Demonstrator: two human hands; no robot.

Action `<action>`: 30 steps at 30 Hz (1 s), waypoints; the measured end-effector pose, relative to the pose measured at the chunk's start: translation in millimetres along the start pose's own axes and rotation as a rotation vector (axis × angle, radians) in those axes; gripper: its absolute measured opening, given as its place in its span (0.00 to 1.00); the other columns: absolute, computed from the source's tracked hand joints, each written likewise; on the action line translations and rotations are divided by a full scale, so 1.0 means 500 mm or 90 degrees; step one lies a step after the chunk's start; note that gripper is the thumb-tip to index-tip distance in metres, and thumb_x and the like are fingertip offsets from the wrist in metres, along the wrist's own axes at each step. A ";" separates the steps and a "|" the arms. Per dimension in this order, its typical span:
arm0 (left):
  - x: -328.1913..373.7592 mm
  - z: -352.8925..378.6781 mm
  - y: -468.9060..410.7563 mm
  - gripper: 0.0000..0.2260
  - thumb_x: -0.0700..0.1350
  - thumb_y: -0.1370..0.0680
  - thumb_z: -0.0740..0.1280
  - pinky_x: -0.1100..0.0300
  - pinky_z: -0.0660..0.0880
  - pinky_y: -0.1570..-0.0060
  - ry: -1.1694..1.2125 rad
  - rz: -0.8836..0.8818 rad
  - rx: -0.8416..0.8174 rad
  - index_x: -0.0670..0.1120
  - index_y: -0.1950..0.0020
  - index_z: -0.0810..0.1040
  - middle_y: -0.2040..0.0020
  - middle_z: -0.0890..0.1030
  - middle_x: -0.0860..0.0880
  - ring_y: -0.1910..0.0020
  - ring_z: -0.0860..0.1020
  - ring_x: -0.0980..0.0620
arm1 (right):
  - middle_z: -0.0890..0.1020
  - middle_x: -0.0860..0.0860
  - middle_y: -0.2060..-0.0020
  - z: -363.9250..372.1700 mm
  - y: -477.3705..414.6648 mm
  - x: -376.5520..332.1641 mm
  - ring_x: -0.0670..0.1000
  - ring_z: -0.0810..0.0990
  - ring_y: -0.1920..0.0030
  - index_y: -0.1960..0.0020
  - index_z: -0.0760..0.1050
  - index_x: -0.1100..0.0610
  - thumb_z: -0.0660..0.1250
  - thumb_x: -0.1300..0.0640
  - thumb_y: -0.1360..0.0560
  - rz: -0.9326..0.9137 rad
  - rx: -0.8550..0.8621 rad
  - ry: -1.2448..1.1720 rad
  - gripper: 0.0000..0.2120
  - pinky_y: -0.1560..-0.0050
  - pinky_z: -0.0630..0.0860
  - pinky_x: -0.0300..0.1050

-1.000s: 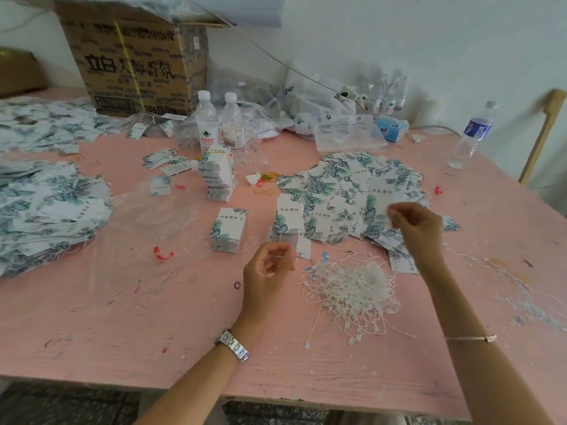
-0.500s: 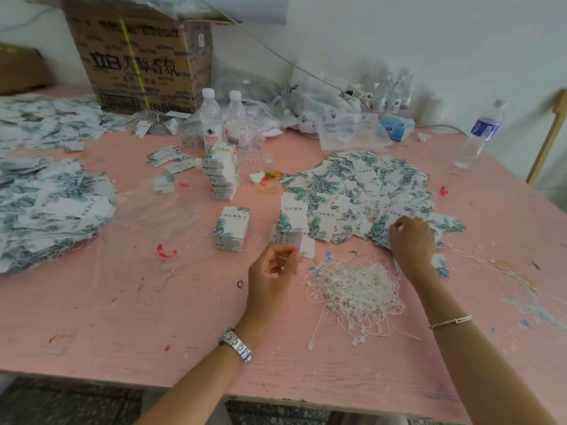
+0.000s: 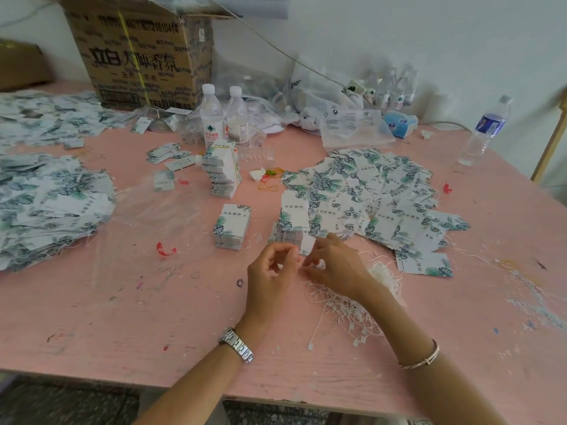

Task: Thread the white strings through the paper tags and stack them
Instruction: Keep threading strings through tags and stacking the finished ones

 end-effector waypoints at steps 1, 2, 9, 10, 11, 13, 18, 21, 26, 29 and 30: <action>-0.001 -0.001 0.000 0.06 0.41 0.20 0.70 0.59 0.77 0.57 -0.011 0.001 0.004 0.53 0.52 0.81 0.59 0.85 0.54 0.58 0.82 0.55 | 0.76 0.46 0.59 0.002 -0.001 -0.003 0.47 0.67 0.54 0.51 0.85 0.52 0.71 0.48 0.24 0.000 0.000 0.004 0.08 0.63 0.61 0.39; -0.001 -0.001 -0.001 0.07 0.41 0.21 0.71 0.61 0.76 0.58 -0.027 0.006 0.007 0.53 0.52 0.81 0.58 0.85 0.56 0.57 0.81 0.56 | 0.76 0.46 0.59 0.003 -0.001 -0.005 0.47 0.67 0.54 0.51 0.85 0.52 0.71 0.48 0.24 0.000 0.001 0.006 0.08 0.64 0.61 0.40; 0.011 0.023 -0.001 0.08 0.40 0.23 0.73 0.62 0.74 0.52 -0.280 0.130 -0.061 0.51 0.47 0.84 0.50 0.81 0.57 0.52 0.76 0.57 | 0.78 0.52 0.57 0.016 0.003 -0.027 0.54 0.72 0.51 0.55 0.82 0.59 0.68 0.55 0.25 -0.026 0.000 0.036 0.07 0.53 0.71 0.48; 0.009 0.021 -0.003 0.10 0.39 0.23 0.73 0.59 0.75 0.51 -0.307 0.130 -0.057 0.51 0.46 0.84 0.49 0.81 0.56 0.51 0.76 0.55 | 0.79 0.53 0.57 0.015 0.006 -0.030 0.55 0.73 0.51 0.55 0.81 0.60 0.69 0.56 0.25 -0.032 0.007 0.031 0.07 0.51 0.72 0.49; 0.005 0.019 -0.004 0.10 0.39 0.23 0.73 0.55 0.76 0.49 -0.325 0.122 -0.055 0.51 0.45 0.84 0.48 0.81 0.55 0.50 0.76 0.53 | 0.79 0.54 0.58 0.011 0.010 -0.033 0.56 0.74 0.51 0.56 0.81 0.61 0.69 0.57 0.25 -0.041 0.019 0.022 0.06 0.51 0.72 0.50; -0.002 0.019 -0.007 0.11 0.40 0.23 0.73 0.49 0.76 0.48 -0.348 0.109 -0.058 0.51 0.43 0.84 0.47 0.81 0.53 0.49 0.76 0.49 | 0.78 0.55 0.60 -0.003 0.017 -0.038 0.57 0.75 0.55 0.57 0.79 0.62 0.70 0.60 0.26 -0.060 0.059 -0.007 0.05 0.52 0.73 0.52; -0.002 0.027 -0.006 0.07 0.42 0.23 0.74 0.48 0.75 0.48 -0.333 0.119 -0.077 0.49 0.46 0.85 0.49 0.80 0.50 0.50 0.76 0.48 | 0.77 0.51 0.61 -0.032 0.033 -0.043 0.52 0.73 0.59 0.58 0.77 0.60 0.71 0.63 0.25 -0.092 0.136 -0.109 0.04 0.55 0.73 0.50; 0.001 0.029 -0.008 0.06 0.42 0.24 0.75 0.51 0.76 0.53 -0.304 0.122 -0.080 0.48 0.49 0.86 0.53 0.80 0.50 0.54 0.77 0.49 | 0.76 0.47 0.62 -0.037 0.040 -0.029 0.49 0.72 0.61 0.57 0.76 0.58 0.71 0.62 0.24 -0.084 0.150 -0.173 0.05 0.56 0.72 0.47; 0.011 0.019 -0.006 0.04 0.43 0.24 0.74 0.56 0.77 0.56 -0.290 0.136 -0.053 0.49 0.50 0.86 0.54 0.81 0.54 0.55 0.78 0.52 | 0.77 0.44 0.66 -0.014 0.042 0.009 0.47 0.70 0.69 0.56 0.75 0.51 0.68 0.54 0.24 0.006 0.127 -0.313 0.03 0.67 0.70 0.45; 0.015 0.011 -0.009 0.03 0.43 0.23 0.73 0.59 0.77 0.56 -0.264 0.138 -0.039 0.49 0.51 0.86 0.54 0.83 0.55 0.58 0.79 0.55 | 0.78 0.44 0.66 -0.012 0.039 0.008 0.45 0.72 0.67 0.55 0.78 0.53 0.70 0.56 0.23 0.001 0.140 -0.339 0.02 0.64 0.70 0.38; 0.016 0.005 -0.011 0.03 0.42 0.23 0.73 0.62 0.76 0.56 -0.259 0.133 -0.023 0.50 0.51 0.85 0.55 0.83 0.56 0.58 0.79 0.56 | 0.78 0.46 0.65 -0.016 0.037 0.012 0.46 0.74 0.65 0.54 0.80 0.54 0.70 0.57 0.23 -0.001 0.146 -0.327 0.02 0.63 0.72 0.41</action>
Point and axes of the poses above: each hand's wrist, its own y-axis away from the middle knuckle, its own z-axis out of the palm, x = y × z, the point moved 9 cm from there along -y, towards the middle knuckle
